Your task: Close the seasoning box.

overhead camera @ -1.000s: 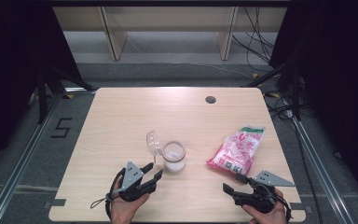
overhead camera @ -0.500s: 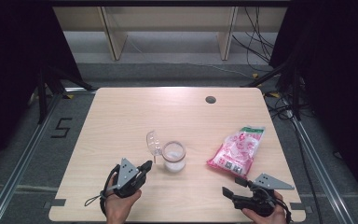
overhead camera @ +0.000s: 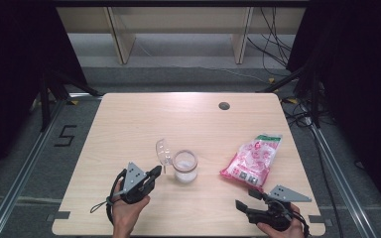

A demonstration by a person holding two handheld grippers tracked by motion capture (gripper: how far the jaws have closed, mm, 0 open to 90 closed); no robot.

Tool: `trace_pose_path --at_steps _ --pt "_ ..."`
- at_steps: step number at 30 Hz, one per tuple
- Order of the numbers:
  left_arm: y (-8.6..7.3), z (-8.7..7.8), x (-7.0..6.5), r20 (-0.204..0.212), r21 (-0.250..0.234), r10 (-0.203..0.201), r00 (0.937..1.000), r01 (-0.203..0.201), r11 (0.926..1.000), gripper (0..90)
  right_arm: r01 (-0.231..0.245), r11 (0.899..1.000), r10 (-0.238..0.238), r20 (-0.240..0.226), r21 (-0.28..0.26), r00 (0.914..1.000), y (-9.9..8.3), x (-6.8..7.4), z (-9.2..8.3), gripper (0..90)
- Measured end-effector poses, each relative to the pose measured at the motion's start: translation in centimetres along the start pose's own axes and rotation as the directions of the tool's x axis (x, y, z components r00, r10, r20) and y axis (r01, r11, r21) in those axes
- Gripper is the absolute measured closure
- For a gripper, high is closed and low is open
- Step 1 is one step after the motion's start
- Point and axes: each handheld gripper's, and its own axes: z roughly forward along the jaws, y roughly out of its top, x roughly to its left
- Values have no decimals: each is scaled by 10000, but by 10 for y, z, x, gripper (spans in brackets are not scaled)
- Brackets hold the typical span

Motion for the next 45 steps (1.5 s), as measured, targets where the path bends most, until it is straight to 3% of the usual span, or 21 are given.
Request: trace_pose_path --at_steps 3,10,14,15,17,20,27,28,32,33,34,37,38,45 --pt "3 2 1 -67 26 -37 10000 37 10000 894 -191 9998 191 -94 41 9998 0 0 0 312" --pt "9 5 8 -150 11 -30 9999 30 10000 895 -173 9998 175 -261 70 9995 0 1 3 311" --pt "11 6 8 -199 -9 -22 9998 22 10000 894 20 10000 -19 -137 89 9999 0 0 3 311" --pt "12 6 7 -171 -58 -33 9998 32 10000 895 -365 9993 367 -236 101 9990 -1 3 3 311" --pt "13 8 7 -134 -165 -99 9999 97 9998 894 -103 9999 102 -231 -30 9997 0 1 3 311" --pt "16 8 6 -181 -117 83 9998 -85 9999 894 -139 9999 139 -249 -5 9996 0 1 3 310" --pt "18 8 5 -184 -150 27 9998 -30 9999 894 -17 10000 18 -251 27 9997 0 2 3 310" --pt "18 8 6 -202 -128 81 9998 -84 9999 894 -467 9987 473 -310 188 9984 0 5 3 310" --pt "20 8 6 -195 -248 96 9998 -101 9996 894 -321 9995 322 -313 53 9990 0 4 4 310" --pt "20 8 6 -203 -232 119 9997 -124 9997 894 -514 9986 517 -370 81 9980 -1 5 4 310" --pt "20 8 6 -237 -210 97 9997 -102 9997 894 -238 9997 239 -397 27 9989 0 3 4 310" --pt "21 8 5 -200 -254 74 9998 -79 9996 894 -431 9991 432 -394 39 9983 -1 4 5 310" --pt "21 8 5 -181 -246 166 9997 -170 9996 894 -254 9997 254 -423 6 9988 0 3 5 309" --pt "24 9 -1 -91 -302 289 9995 -292 9991 894 -253 9997 253 -362 15 9990 -1 3 5 309"
